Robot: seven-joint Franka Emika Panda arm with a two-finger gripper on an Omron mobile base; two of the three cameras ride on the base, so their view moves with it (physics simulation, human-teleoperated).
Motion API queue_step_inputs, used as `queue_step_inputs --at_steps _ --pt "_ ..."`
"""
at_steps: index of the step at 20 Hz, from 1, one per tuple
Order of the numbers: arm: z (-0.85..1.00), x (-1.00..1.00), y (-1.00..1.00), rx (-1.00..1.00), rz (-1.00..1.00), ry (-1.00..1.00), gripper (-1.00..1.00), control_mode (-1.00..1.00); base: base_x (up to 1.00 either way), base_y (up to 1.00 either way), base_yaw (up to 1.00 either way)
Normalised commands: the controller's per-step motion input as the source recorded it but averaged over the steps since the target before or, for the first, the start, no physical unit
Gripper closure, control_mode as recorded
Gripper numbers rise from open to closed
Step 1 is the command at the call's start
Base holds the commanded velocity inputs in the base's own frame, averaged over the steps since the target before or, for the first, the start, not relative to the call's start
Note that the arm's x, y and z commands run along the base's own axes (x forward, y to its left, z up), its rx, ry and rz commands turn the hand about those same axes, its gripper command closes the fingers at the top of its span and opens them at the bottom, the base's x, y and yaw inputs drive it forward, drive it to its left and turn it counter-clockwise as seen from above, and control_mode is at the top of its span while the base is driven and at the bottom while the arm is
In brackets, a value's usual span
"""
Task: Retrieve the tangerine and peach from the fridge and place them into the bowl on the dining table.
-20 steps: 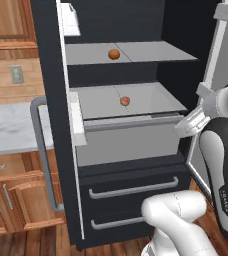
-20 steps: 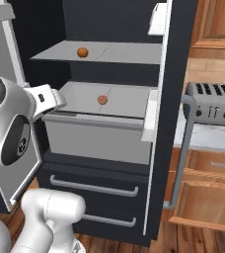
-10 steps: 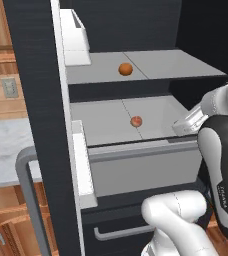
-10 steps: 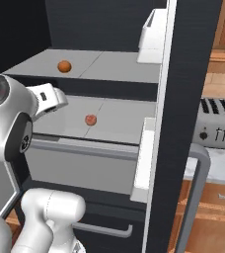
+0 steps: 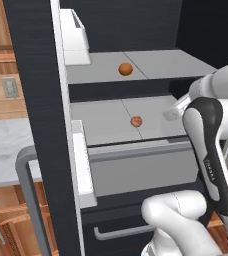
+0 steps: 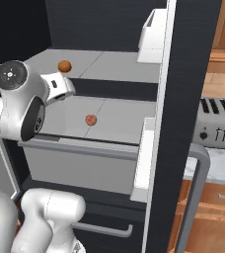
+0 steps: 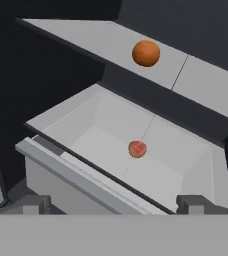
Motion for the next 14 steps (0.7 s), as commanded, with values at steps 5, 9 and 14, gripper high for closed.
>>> queue_step_inputs --at_steps 5,9,14 --pt "0.34 0.37 0.07 0.0 0.0 0.0 -1.0 -1.0 0.0 0.0 0.0" --pt "0.25 0.25 0.27 0.0 -0.02 0.0 -1.0 -1.0 0.0 0.0 0.0" --pt "0.16 0.16 0.19 0.01 -0.11 0.0 -1.0 -1.0 0.0 0.0 0.0"
